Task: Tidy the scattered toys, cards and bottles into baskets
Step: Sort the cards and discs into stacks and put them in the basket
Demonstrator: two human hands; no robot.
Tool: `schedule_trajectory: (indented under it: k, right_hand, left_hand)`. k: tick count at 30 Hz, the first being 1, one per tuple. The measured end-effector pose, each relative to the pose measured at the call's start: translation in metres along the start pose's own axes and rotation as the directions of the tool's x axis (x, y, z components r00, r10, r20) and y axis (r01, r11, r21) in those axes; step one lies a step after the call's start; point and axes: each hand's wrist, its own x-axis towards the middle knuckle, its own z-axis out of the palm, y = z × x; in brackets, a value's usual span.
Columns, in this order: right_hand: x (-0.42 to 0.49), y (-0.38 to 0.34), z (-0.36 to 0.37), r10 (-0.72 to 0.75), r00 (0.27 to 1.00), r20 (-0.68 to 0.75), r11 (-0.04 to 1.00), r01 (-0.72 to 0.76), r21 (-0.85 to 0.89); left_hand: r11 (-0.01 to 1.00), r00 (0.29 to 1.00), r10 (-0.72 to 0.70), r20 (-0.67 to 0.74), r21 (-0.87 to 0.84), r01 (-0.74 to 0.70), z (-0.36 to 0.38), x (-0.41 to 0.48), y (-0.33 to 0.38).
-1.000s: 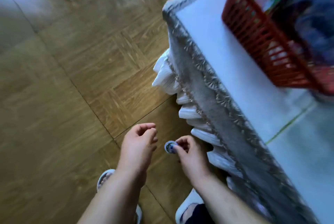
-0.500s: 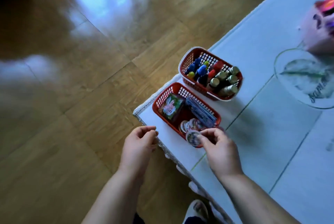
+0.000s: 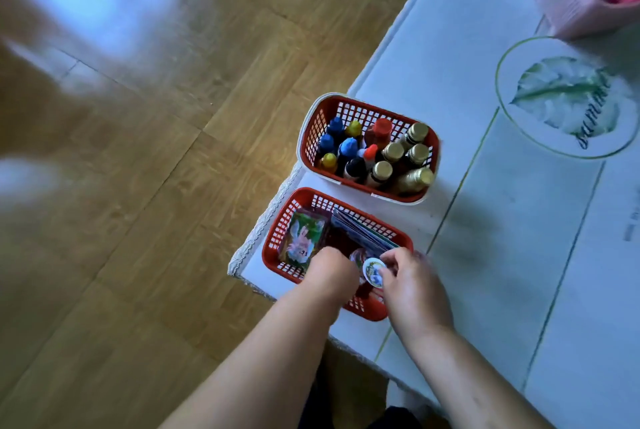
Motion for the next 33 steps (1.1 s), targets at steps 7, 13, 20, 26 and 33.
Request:
schedule_trajectory:
  k: [7, 13, 20, 26, 33]
  right_hand:
    - [-0.005, 0.010, 0.000, 0.077, 0.997, -0.014, 0.997, -0.077, -0.016]
    - [-0.008, 0.018, 0.003, 0.070, 0.998, 0.005, 0.998, -0.070, 0.006]
    - [-0.010, 0.020, 0.005, 0.034, 0.999, 0.036, 0.999, -0.034, -0.015]
    - [-0.008, 0.015, 0.005, 0.067, 0.992, 0.108, 0.994, -0.057, -0.098]
    - [0.000, 0.002, 0.012, 0.026, 0.969, 0.247, 0.984, 0.019, -0.178]
  left_hand:
    - [0.981, 0.989, -0.141, 0.048, 0.142, 0.133, 0.025, 0.035, 0.002]
    - [0.974, 0.995, -0.059, -0.083, 0.212, 0.075, 0.033, 0.051, 0.002]
    - [0.936, 0.998, 0.067, -0.004, 0.346, -0.062, 0.024, 0.053, 0.008]
    - [0.710, 0.981, 0.132, 0.139, 0.678, -0.191, 0.014, 0.047, 0.007]
    - [0.736, 0.960, 0.264, 0.098, 0.623, -0.266, 0.016, 0.039, -0.009]
